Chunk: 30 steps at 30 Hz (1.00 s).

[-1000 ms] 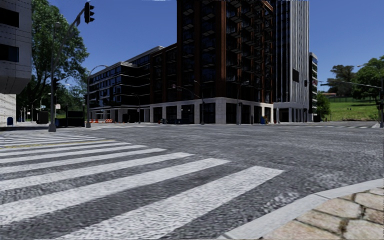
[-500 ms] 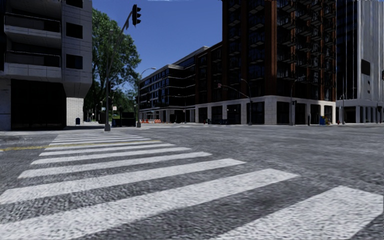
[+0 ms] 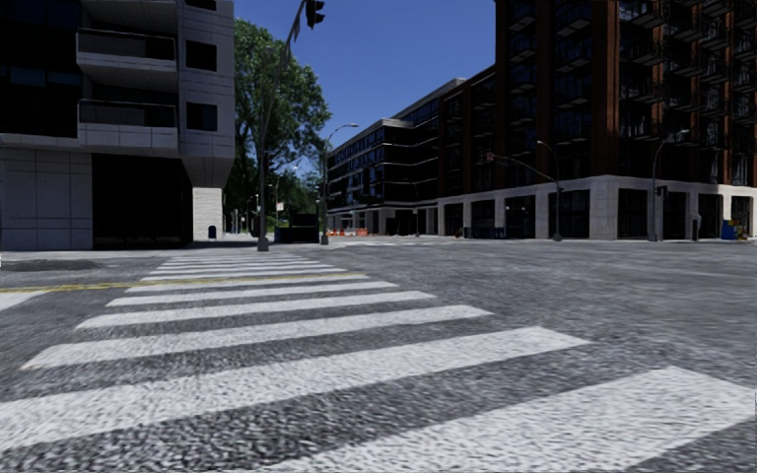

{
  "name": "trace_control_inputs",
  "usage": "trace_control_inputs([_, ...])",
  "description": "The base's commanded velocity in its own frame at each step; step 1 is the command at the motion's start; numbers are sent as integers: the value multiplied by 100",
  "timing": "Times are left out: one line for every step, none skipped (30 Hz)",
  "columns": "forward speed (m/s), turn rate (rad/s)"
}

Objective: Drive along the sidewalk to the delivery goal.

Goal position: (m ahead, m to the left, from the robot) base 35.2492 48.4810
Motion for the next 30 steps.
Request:
trace_control_inputs([175, 25])
trace_control_inputs([177, 25])
trace_control_inputs([180, 25])
trace_control_inputs([180, 25])
trace_control_inputs([188, 25])
trace_control_inputs([191, 25])
trace_control_inputs([191, 25])
trace_control_inputs([200, 25])
trace_control_inputs([200, 25])
trace_control_inputs([200, 25])
trace_control_inputs([200, 25])
trace_control_inputs([200, 31])
trace_control_inputs([200, 38])
trace_control_inputs([200, 40])
trace_control_inputs([200, 41])
trace_control_inputs([200, 41])
trace_control_inputs([200, 41])
trace_control_inputs([200, 41])
trace_control_inputs([200, 41])
trace_control_inputs([200, 41])
trace_control_inputs([200, 41])
trace_control_inputs([200, 41])
trace_control_inputs([200, 41])
trace_control_inputs([200, 41])
trace_control_inputs([200, 41])
trace_control_inputs([200, 41])
trace_control_inputs([200, 41])
trace_control_inputs([200, 41])
trace_control_inputs([200, 41])
trace_control_inputs([200, 41])
